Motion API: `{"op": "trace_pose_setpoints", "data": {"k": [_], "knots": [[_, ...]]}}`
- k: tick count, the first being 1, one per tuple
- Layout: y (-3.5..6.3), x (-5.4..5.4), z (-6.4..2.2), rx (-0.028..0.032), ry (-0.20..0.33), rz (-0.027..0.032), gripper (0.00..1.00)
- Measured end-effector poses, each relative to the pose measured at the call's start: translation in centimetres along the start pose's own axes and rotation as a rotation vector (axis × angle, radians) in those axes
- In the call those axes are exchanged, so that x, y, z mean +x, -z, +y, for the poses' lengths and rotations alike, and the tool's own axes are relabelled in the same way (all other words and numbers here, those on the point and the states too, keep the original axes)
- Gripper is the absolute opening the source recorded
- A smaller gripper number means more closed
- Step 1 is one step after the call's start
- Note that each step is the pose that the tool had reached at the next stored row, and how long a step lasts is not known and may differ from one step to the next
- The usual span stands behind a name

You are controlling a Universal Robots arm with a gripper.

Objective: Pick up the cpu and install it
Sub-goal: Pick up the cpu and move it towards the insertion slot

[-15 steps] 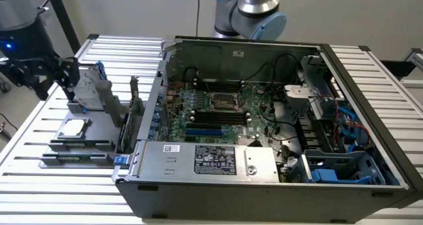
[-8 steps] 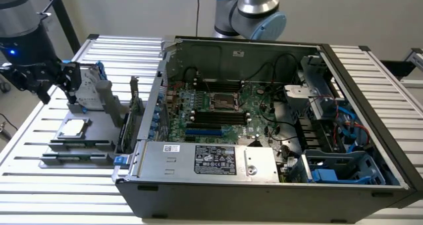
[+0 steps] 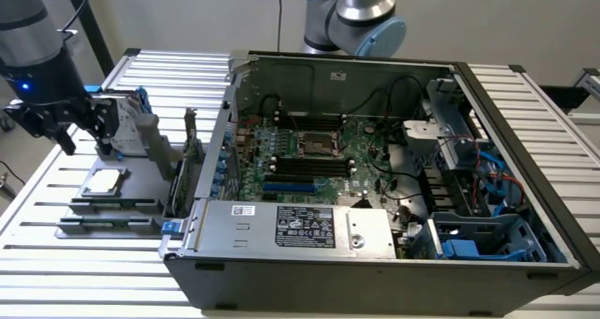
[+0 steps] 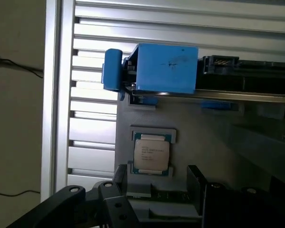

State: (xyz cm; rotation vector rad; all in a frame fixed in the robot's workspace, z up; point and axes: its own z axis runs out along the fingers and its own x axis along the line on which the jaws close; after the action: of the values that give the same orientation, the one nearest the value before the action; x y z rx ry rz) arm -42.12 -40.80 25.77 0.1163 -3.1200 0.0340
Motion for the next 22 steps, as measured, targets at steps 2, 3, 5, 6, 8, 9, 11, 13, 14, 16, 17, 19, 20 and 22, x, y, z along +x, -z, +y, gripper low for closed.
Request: {"op": "trace_pose_setpoints", "data": {"k": [2, 3, 5, 6, 8, 9, 11, 13, 14, 16, 17, 19, 20, 22], "knots": [[-0.35, 0.0, -0.03, 0.0001, 0.000, 0.0001, 0.62], [-0.54, 0.0, -0.05, 0.0000, 0.000, 0.0001, 0.62], [-0.91, 0.0, -0.07, 0.0000, 0.000, 0.0000, 0.62], [-1.09, 0.0, -0.08, 0.0000, 0.000, 0.0001, 0.62], [-1.45, 0.0, -0.09, 0.0001, 0.000, 0.0001, 0.62], [-1.63, 0.0, -0.10, 0.0000, 0.000, 0.0001, 0.62], [-1.99, 0.0, -0.11, 0.0000, 0.000, 0.0001, 0.62], [-2.37, 0.0, -0.12, 0.0000, 0.000, 0.0000, 0.62], [-2.55, 0.0, -0.13, 0.0000, 0.000, 0.0001, 0.62], [-2.91, 0.0, -0.14, 0.0001, 0.000, 0.0001, 0.62], [-3.09, 0.0, -0.15, 0.0001, 0.000, 0.0001, 0.62], [-3.46, -0.1, -0.17, 0.0000, 0.000, 0.0000, 0.62], [-3.64, -0.1, -0.18, 0.0000, 0.000, 0.0000, 0.62], [-4.00, -0.1, -0.20, 0.0001, -0.001, 0.0002, 0.62]]}}
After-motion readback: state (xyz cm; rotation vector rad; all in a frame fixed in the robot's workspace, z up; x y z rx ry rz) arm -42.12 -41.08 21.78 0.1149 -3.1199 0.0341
